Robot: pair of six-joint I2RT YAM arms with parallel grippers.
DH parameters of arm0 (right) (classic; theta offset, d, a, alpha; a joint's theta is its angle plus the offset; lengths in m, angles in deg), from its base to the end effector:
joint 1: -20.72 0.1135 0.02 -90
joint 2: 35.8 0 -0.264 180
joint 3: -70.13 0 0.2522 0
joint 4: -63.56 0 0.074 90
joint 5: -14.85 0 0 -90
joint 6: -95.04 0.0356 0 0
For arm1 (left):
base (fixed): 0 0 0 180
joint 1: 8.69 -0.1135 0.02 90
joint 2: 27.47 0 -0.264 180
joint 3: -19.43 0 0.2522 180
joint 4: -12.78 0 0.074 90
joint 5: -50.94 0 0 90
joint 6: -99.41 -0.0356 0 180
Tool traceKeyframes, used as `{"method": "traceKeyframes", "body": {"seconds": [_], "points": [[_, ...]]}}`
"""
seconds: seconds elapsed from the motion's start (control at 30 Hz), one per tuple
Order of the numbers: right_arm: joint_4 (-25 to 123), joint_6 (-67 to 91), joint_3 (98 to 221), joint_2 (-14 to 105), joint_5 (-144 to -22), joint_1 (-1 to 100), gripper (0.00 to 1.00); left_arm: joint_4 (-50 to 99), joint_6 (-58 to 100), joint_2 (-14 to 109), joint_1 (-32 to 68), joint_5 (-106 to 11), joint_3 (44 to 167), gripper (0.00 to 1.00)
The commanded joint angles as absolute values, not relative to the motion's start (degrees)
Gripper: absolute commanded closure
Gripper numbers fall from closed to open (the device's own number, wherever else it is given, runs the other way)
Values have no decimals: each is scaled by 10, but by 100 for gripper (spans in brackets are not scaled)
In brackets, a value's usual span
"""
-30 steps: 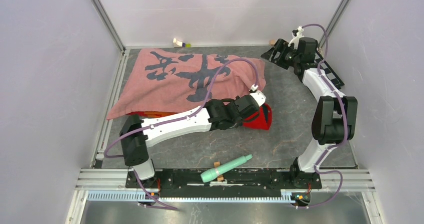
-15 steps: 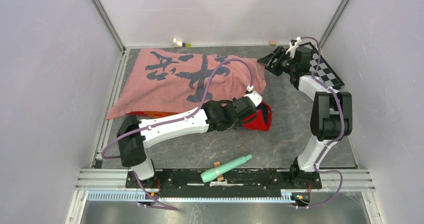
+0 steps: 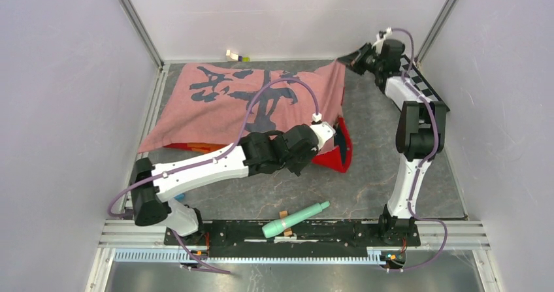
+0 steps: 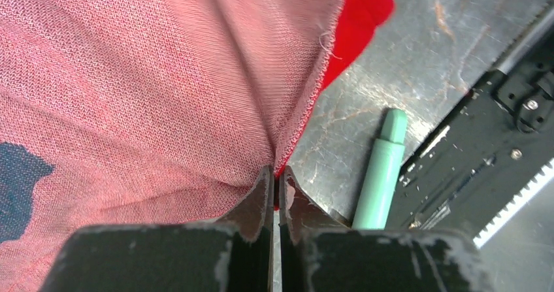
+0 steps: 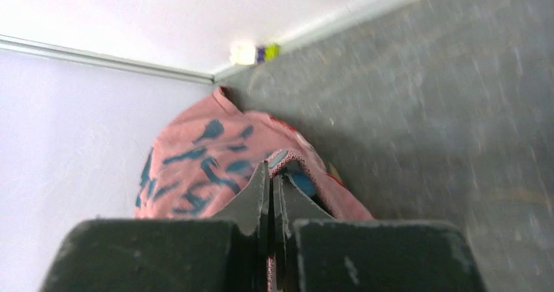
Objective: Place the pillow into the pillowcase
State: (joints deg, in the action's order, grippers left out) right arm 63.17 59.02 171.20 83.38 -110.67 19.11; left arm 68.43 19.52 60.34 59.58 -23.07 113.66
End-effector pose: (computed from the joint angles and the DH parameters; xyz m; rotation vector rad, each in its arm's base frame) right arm 0.4865 0.0070 0.2329 0.5153 1.9489 1.1886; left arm 0.1317 -0.3040 0.3235 1.0591 2.1626 -0.3029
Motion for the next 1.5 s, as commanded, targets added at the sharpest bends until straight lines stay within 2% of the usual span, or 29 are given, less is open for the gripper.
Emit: {"method": "traceKeyframes", "body": {"seconds": [0.0,0.07,0.13,0.37,0.4,0.43,0.5,0.57,0.67,0.73,0.8,0.87,1.0,1.13,1.27,1.33,1.4,1.47], "points": [[538,538,1933,871,-1061,189,100,692,160,545,598,-338,1117,97],[500,516,2008,895,-1039,186,100,694,163,543,599,-355,1103,97],[488,517,2027,908,-1036,182,100,683,172,546,599,-358,1090,97],[499,449,1910,883,-1026,170,100,596,206,595,599,-421,1065,97],[475,438,1899,876,-1021,163,96,591,206,601,600,-432,1061,98],[464,431,1885,866,-1017,155,87,585,205,608,599,-439,1056,97],[435,406,1875,849,-1010,145,57,584,201,615,599,-440,1055,97],[386,367,1880,826,-997,143,41,590,200,619,598,-432,1064,96],[376,336,1805,742,-992,143,28,602,215,611,594,-394,1093,64],[394,326,1722,674,-989,144,24,603,246,594,586,-352,1115,49],[432,331,1627,605,-1002,145,23,617,282,580,571,-324,1151,48],[479,345,1528,537,-1027,153,22,634,311,569,552,-300,1193,41],[493,331,1427,444,-990,226,19,652,369,561,464,-246,1257,41],[474,310,1418,392,-921,322,19,631,412,581,335,-208,1256,47],[424,275,1457,396,-833,430,18,590,422,633,241,-205,1211,51],[422,269,1435,397,-809,454,18,588,432,672,211,-225,1179,60],[423,268,1394,395,-803,459,17,565,451,685,209,-265,1113,68],[435,268,1345,387,-804,462,17,527,481,679,221,-292,1028,69]]}}
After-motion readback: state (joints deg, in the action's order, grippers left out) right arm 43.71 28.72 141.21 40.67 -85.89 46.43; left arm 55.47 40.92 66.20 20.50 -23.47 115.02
